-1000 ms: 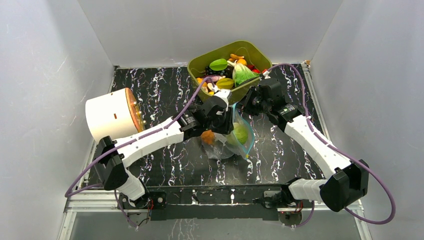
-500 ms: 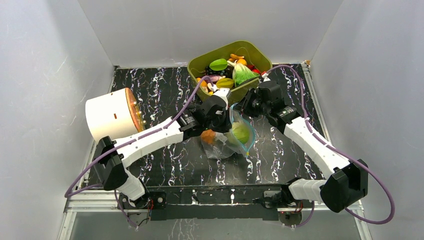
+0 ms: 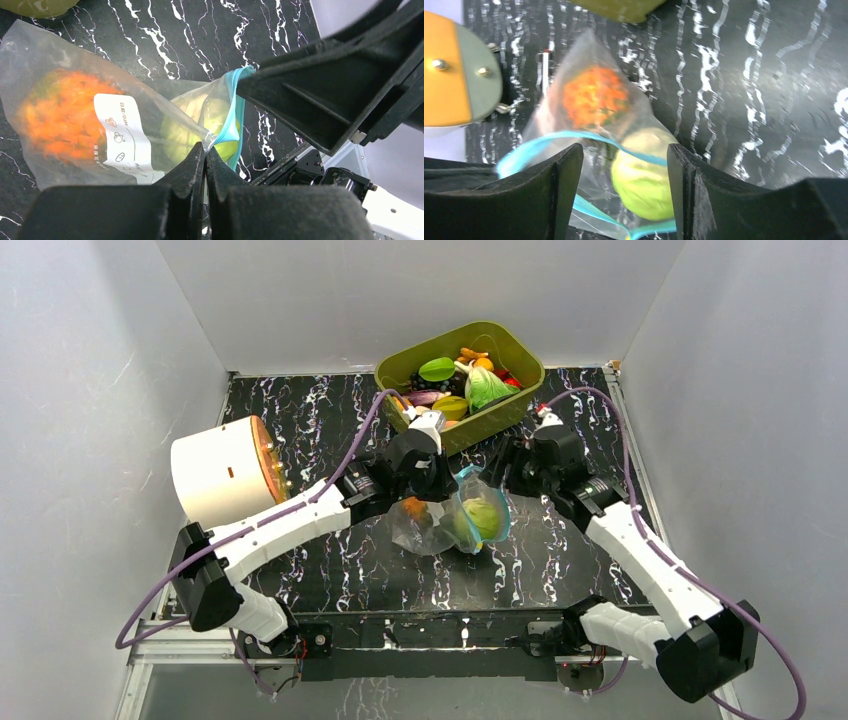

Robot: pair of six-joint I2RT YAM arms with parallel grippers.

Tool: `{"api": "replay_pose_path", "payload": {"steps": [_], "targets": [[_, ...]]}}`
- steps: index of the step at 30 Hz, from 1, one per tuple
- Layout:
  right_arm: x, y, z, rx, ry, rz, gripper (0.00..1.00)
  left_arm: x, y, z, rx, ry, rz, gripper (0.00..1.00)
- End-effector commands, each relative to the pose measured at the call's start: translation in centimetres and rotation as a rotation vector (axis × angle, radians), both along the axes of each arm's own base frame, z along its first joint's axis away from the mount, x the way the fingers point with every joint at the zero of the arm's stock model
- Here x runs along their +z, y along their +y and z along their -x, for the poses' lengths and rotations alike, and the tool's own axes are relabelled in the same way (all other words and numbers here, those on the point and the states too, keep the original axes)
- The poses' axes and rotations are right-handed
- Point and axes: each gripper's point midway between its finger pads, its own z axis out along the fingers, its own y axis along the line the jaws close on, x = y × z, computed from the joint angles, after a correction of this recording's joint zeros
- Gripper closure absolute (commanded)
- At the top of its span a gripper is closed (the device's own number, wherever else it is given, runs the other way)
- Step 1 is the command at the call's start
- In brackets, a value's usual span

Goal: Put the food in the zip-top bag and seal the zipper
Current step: Adjust the zipper food storage bag at the center of the board.

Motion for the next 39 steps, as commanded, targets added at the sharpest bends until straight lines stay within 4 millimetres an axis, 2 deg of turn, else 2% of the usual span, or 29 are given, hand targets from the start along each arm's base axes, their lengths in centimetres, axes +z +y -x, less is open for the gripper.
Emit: {"api": "replay_pose_path", "payload": {"steps": [1, 7, 10, 12, 15, 20, 25, 26, 28, 35, 39], "targets": [[-1.4, -3.8, 2.0, -0.139, 0.03, 0.059, 0.37, 2.4, 0.2, -0.4, 0.023, -0.035, 0.077, 1.0], [-2.4, -4.9, 4.8, -0.25, 0.015, -0.087, 0.36, 1.7, 0.2, -0.4, 0.026, -0.016, 0.08, 1.0], [-3.2, -4.5, 5.6, -0.229, -0.007, -0.143, 0.53, 1.7, 0.1, -0.3, 0.025, -0.011, 0.09, 1.0], [-3.8, -4.4, 5.9, -0.23, -0.016, -0.18, 0.58, 1.7, 0.1, -0.3, 0.024, -0.01, 0.092, 1.0], [-5.2, -4.0, 6.1, -0.235, 0.004, -0.217, 0.6, 1.7, 0.1, -0.3, 0.024, -0.009, 0.096, 1.0], [-7.5, -1.9, 6.2, -0.156, 0.046, -0.284, 0.61, 1.8, 0.0, -0.2, 0.021, -0.008, 0.101, 1.0], [-9.1, -2.0, 5.9, -0.192, 0.07, -0.308, 0.63, 2.1, 0.0, -0.1, 0.015, -0.009, 0.111, 1.0], [-10.3, -2.1, 6.1, -0.2, 0.088, -0.304, 0.63, 2.1, -0.1, 0.0, 0.014, -0.009, 0.111, 1.0], [-11.2, -2.0, 6.3, -0.205, 0.102, -0.314, 0.64, 2.1, 0.0, 0.0, 0.015, -0.008, 0.111, 1.0], [-12.7, -2.3, 6.6, -0.243, 0.133, -0.332, 0.67, 2.1, 0.0, -0.1, 0.017, -0.008, 0.113, 1.0], [-12.7, -2.4, 6.7, -0.268, 0.12, -0.377, 0.68, 2.2, -0.2, 0.0, 0.016, -0.006, 0.12, 1.0]]}}
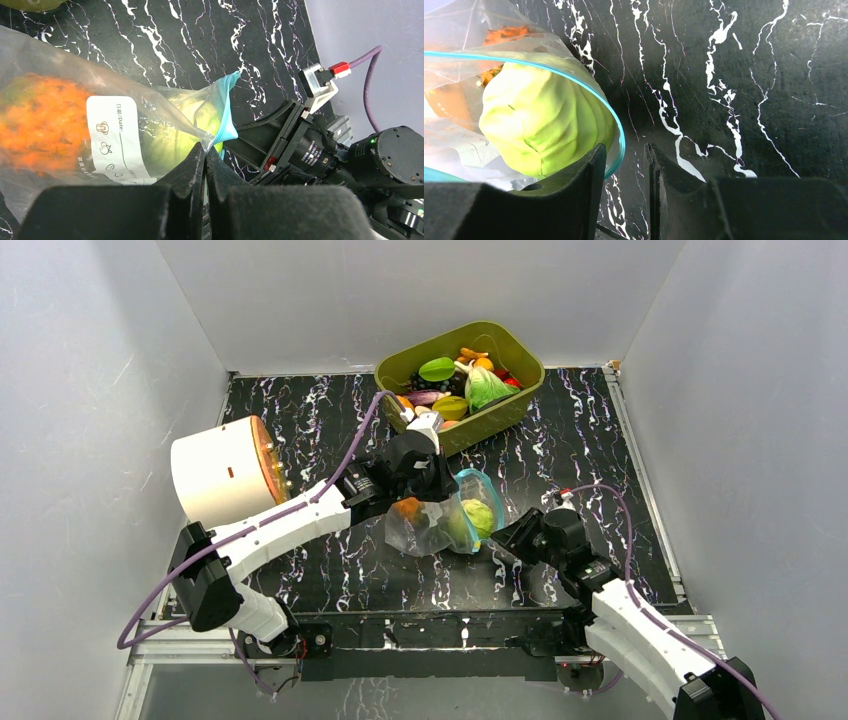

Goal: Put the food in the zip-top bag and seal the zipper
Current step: Adjust the zipper food storage bag at the center of the board.

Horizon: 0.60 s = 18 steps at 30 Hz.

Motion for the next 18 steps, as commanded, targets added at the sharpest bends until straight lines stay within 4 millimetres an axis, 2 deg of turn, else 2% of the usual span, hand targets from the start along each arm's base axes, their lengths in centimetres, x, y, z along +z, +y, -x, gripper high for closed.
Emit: {"api": "replay_pose_path", "payload": {"steps": [1, 7, 9, 11, 13, 16, 18], "targets": [[1.5, 0.2, -1.2, -0.051, -0.076, -0.084, 0.69, 2.9, -0.1, 0.1, -0.002, -0.037, 0.088, 1.0], [1.8, 0.9, -1.6, -0.032, -0.104, -0.12, 0.72, 3.1, -0.1, 0.3, -0.005, -0.034, 0.099, 1.0], [2.5, 1.0, -2.1, -0.02, -0.128, -0.102, 0.79, 3.2, -0.1, 0.4, -0.01, -0.035, 0.104, 1.0], [4.2, 1.1, -2.5, 0.0, -0.171, -0.085, 0.9, 3.3, 0.1, 0.5, -0.013, -0.038, 0.101, 1.0], [7.0, 1.6, -2.8, 0.038, -0.234, -0.092, 1.0, 3.5, 0.4, 0.5, -0.011, -0.044, 0.087, 1.0], [14.3, 2.6, -2.4, 0.104, -0.352, -0.157, 1.0, 3.6, 1.0, 0.5, -0.007, -0.058, 0.062, 1.0], [18.8, 2.5, -1.9, 0.11, -0.426, -0.194, 1.0, 3.6, 1.4, 0.4, -0.004, -0.063, 0.038, 1.0]]}}
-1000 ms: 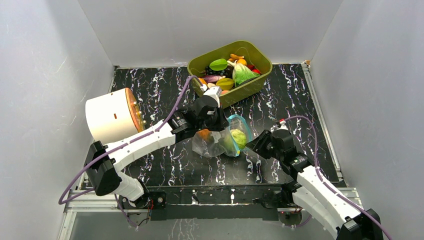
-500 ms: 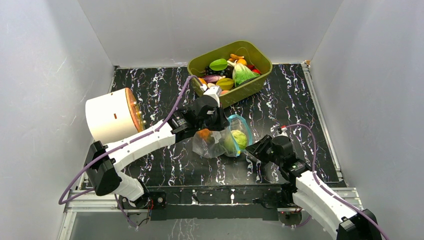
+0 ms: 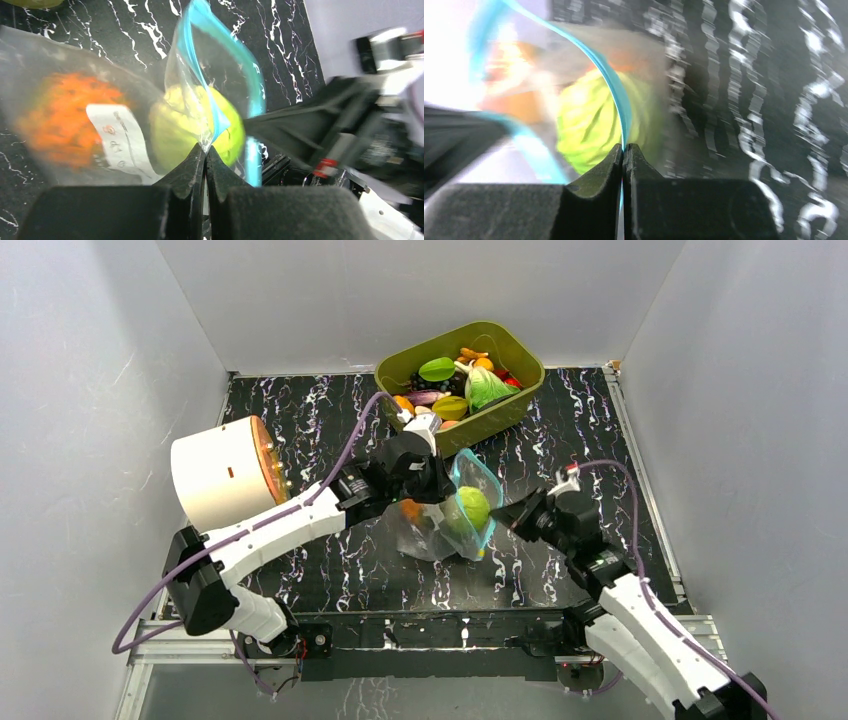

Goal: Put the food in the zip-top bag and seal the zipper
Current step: Adjust the zipper food storage bag at the center of the board.

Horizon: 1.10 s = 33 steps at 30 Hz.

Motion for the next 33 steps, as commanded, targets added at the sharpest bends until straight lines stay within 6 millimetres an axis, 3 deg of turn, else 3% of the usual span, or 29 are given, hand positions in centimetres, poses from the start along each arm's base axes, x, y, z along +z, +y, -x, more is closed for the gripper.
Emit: {"api": "replay_pose_path", "payload": {"steps": [1, 5, 11, 15, 18, 20, 22, 27, 29, 33], "targets": [[14.6, 0.9, -0.5, 0.052, -0.326, -0.119, 1.0, 4.1, 1.5, 0.0, 0.011, -0.081, 0.033, 1.0], [16.2, -0.1, -1.4, -0.011, -0.319, -0.081, 1.0, 5.3, 2.7, 0.4, 0.019, -0.101, 0.036, 1.0], [15.1, -1.0, -3.5, -0.092, -0.269, 0.007, 1.0, 7.9, 2.1, 2.6, -0.08, -0.083, 0.125, 1.0], [16.5, -1.4, -4.0, -0.107, -0.298, 0.031, 1.0, 6.9, 1.8, 3.0, -0.109, -0.081, 0.159, 1.0], [19.3, 0.0, -3.1, -0.022, -0.366, -0.027, 1.0, 5.7, 2.5, 2.4, -0.082, -0.079, 0.107, 1.0], [20.0, 0.4, -2.7, 0.007, -0.4, -0.057, 1.0, 4.9, 3.0, 2.0, -0.066, -0.071, 0.063, 1.0], [18.8, 0.2, -3.1, -0.011, -0.385, -0.037, 1.0, 5.3, 2.5, 2.3, -0.098, -0.054, 0.091, 1.0], [11.9, -1.8, -4.0, -0.102, -0.254, 0.102, 1.0, 11.6, -0.4, 5.5, -0.28, -0.07, 0.447, 1.0], [11.3, -2.2, -3.7, -0.112, -0.247, 0.113, 1.0, 11.3, -0.3, 5.3, -0.293, -0.064, 0.452, 1.0], [14.0, -1.3, -3.0, -0.063, -0.338, 0.048, 1.0, 7.7, 1.1, 3.8, -0.233, -0.016, 0.387, 1.0]]}}
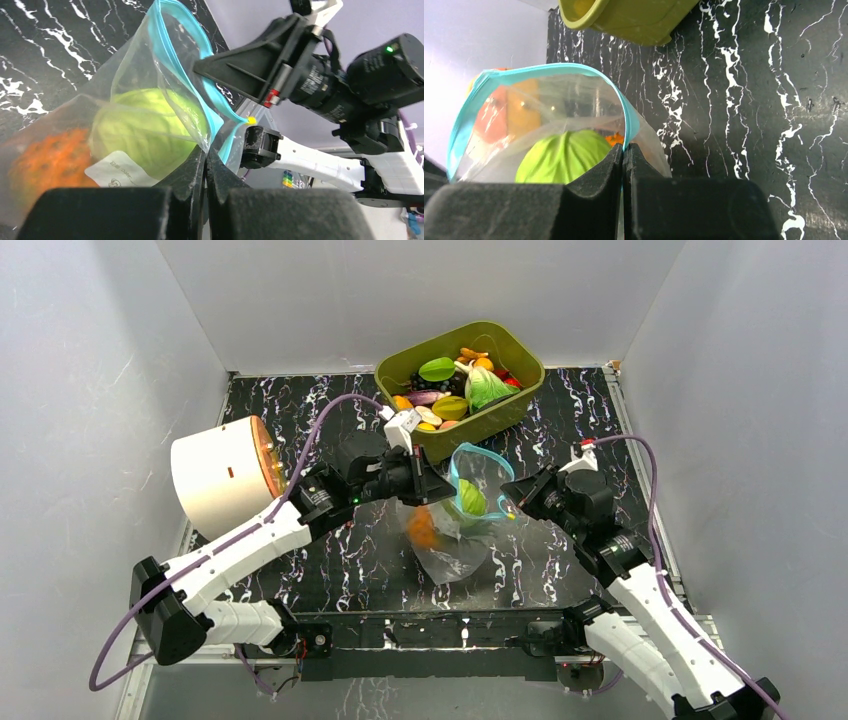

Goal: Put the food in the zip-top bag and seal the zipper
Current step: Adjust the zipper food storage bag at the center of the board.

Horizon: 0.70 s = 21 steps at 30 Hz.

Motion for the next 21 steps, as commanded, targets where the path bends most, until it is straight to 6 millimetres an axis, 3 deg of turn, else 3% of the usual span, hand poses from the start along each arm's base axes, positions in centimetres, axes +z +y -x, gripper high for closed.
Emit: {"api": "replay_pose_path", "payload": {"steps": [1, 4, 6, 11, 13, 16, 21], "targets": [[4.8, 0.4, 0.0, 0.036, -0.169, -0.052, 1.0, 0.7, 0.9, -0.6, -0.005, -0.001, 0.082, 1.0], [5.2, 2.0, 0.7, 0.12, -0.159, -0.103, 1.0, -1.5, 2.0, -1.5, 0.037, 0.039, 0.04, 1.0], [5.1, 2.9, 1.0, 0.165, -0.148, -0.149, 1.0, -2.3, 2.9, -1.9, 0.063, 0.05, 0.001, 0.92], [5.4, 3.5, 1.3, 0.185, -0.149, -0.215, 1.0, -1.4, 6.1, -3.3, 0.218, 0.027, -0.117, 0.52], [5.5, 3.8, 1.4, 0.196, -0.143, -0.237, 1.0, -0.4, 6.9, -3.6, 0.246, 0.01, -0.153, 0.41], [5.5, 4.0, 1.4, 0.198, -0.135, -0.254, 1.0, -0.1, 7.5, -3.8, 0.243, 0.001, -0.231, 0.38], [5.6, 3.8, 1.2, 0.179, -0.137, -0.263, 1.0, -2.7, 9.3, -4.3, 0.241, 0.037, -0.455, 0.39]]}}
